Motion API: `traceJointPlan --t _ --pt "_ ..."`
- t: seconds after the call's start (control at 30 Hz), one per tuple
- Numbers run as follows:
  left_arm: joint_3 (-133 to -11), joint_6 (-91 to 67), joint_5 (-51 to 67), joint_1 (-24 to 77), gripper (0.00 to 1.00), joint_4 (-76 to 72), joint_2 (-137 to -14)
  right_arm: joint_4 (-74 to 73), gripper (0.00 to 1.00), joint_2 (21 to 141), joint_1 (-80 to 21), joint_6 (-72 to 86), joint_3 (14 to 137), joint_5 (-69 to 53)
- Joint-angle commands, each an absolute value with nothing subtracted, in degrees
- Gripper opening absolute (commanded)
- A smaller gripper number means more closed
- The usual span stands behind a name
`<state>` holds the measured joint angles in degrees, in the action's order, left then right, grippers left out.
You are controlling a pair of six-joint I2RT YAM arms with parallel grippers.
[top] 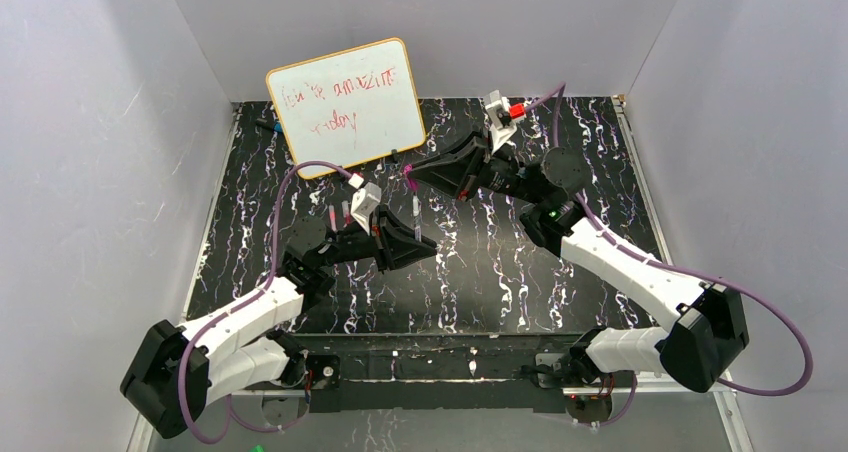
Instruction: Insert the pens into the pen caps
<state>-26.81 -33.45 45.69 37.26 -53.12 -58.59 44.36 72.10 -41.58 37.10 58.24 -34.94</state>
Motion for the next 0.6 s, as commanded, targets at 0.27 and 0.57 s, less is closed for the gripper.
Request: traceJointPlan --t 0.27,0.57 --pt "-27.3 -33.0 46.7 37.7 0.0 -54.8 -57.4 48.5 0.17 72.9 -41.2 37.6 58.8 -35.6" --pt "-28.3 -32.8 46.7 37.7 0.0 -54.5 -57.2 48.8 0.18 73.6 -41.3 37.9 58.4 -35.8"
